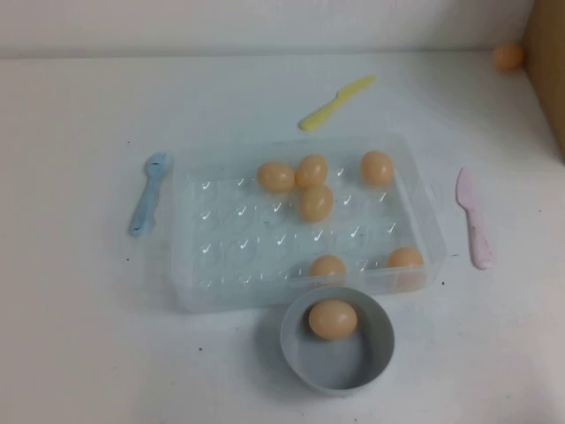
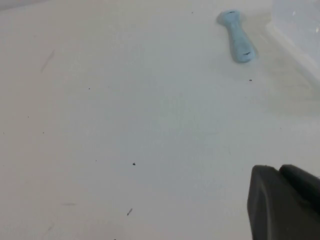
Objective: Take an egg out of the egg box
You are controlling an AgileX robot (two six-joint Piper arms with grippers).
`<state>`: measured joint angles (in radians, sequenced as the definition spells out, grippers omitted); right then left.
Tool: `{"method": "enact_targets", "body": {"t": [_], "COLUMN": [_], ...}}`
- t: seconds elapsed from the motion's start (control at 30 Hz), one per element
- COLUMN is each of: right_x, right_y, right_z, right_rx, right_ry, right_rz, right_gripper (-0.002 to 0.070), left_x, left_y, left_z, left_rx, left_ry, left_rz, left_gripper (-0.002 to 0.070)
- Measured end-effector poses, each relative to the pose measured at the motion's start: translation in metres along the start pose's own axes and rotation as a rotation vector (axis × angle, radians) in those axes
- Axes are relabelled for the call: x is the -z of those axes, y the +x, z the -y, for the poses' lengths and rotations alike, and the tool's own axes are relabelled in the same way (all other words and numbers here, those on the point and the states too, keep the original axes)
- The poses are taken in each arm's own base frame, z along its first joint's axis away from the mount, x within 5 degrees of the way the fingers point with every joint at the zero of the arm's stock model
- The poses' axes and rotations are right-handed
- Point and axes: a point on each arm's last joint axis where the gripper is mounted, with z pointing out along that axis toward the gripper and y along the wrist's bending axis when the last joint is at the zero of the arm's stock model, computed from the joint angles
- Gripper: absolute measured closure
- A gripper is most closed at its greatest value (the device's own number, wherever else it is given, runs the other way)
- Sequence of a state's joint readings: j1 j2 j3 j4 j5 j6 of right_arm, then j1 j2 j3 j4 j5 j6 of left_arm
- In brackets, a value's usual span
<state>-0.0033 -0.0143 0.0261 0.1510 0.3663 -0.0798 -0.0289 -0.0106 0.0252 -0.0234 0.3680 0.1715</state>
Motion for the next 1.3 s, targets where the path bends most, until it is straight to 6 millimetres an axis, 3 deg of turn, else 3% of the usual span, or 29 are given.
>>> {"method": "enact_targets", "body": {"t": [0.57,0.73,0.87,0.97,1.3], "right_x": [0.000,0.000,0.000,0.000,0.000], "right_y": [0.000,0.000,0.000,0.000,0.000], "right_z": [0.000,0.000,0.000,0.000,0.000], "right_rx": [0.000,0.000,0.000,0.000,0.000], "right_ry": [0.000,0.000,0.000,0.000,0.000], "right_rz": [0.000,0.000,0.000,0.000,0.000], "right_gripper": [0.0694,0.0694,0.0694,0.0694,0.0694], "left_x": [0.000,0.000,0.003,0.005,0.008], "left_y": [-0.001,-0.008,-0.022,-0.028,-0.037], "left_z": [0.002,0.004,0.002,-0.002,-0.010], "left_rx": [0.056,0.258,0.619,0.770,0.846], "left_ry": [0.018,0.058,0.100,0.104,0.068], "left_rz": [0.005,0.078,0.224,0.308,0.441], "left_gripper": [0.0678,0.0678,0.0678,0.0678,0.0678]}}
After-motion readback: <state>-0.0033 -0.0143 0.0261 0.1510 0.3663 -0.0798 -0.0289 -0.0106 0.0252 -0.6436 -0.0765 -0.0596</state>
